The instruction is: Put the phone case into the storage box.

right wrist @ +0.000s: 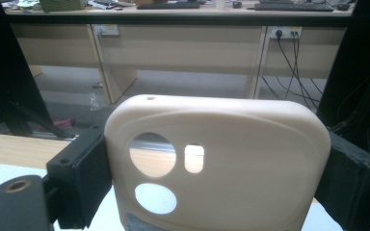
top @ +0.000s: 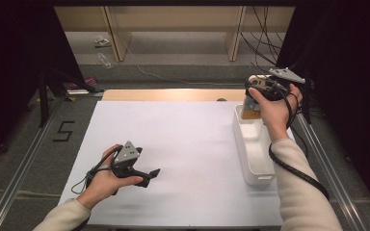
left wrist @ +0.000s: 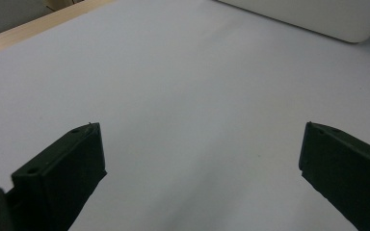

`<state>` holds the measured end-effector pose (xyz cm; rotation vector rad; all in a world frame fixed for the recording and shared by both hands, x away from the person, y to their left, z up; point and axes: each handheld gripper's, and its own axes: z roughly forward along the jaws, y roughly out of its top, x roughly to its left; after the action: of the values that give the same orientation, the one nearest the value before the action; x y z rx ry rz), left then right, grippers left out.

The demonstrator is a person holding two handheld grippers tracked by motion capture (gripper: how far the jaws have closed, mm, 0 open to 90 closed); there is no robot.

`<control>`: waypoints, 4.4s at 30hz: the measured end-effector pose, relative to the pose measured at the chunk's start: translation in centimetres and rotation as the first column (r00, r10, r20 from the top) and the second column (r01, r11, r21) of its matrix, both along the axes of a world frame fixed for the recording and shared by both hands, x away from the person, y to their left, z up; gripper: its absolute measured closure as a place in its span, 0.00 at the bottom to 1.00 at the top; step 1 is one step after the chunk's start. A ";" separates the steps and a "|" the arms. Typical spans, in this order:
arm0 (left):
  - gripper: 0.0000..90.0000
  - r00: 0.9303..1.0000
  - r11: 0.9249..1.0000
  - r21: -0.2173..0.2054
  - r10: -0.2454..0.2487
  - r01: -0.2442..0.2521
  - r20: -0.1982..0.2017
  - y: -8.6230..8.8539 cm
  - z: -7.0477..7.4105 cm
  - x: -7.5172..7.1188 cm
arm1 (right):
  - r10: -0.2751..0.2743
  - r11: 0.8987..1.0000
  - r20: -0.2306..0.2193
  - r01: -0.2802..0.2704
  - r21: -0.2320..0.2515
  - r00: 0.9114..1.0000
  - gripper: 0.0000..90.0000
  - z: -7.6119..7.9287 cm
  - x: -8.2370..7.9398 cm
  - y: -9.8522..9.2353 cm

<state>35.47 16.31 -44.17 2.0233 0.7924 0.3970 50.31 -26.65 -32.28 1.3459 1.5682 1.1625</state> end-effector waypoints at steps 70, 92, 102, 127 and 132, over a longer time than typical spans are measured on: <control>0.02 1.000 1.000 -0.005 -0.002 0.002 -0.002 0.0 0.0 0.0 | -0.023 1.000 -0.034 0.023 -0.013 0.999 0.14 -0.2 2.9 0.5; 0.02 1.000 1.000 -0.006 -0.002 0.002 -0.002 0.0 0.0 0.1 | -0.023 1.000 -0.046 0.022 -0.020 0.999 0.14 -0.5 3.9 0.8; 0.02 1.000 1.000 -0.006 -0.004 0.004 -0.004 -0.1 -0.1 0.1 | -0.024 0.999 -0.053 0.022 -0.025 0.998 0.14 -0.7 4.3 0.7; 0.02 1.000 1.000 -0.007 -0.005 0.005 -0.007 -0.1 -0.1 0.1 | -0.020 0.999 -0.061 0.018 -0.027 0.998 0.14 -1.0 5.1 0.7; 0.02 1.000 1.000 -0.006 -0.006 0.006 -0.006 -0.1 -0.1 0.1 | -0.020 1.000 -0.061 0.019 -0.025 0.998 0.14 -1.1 5.2 0.6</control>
<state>35.56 16.25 -44.25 2.0216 0.7907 0.3845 55.52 -26.04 -33.37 1.3893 1.6039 1.0960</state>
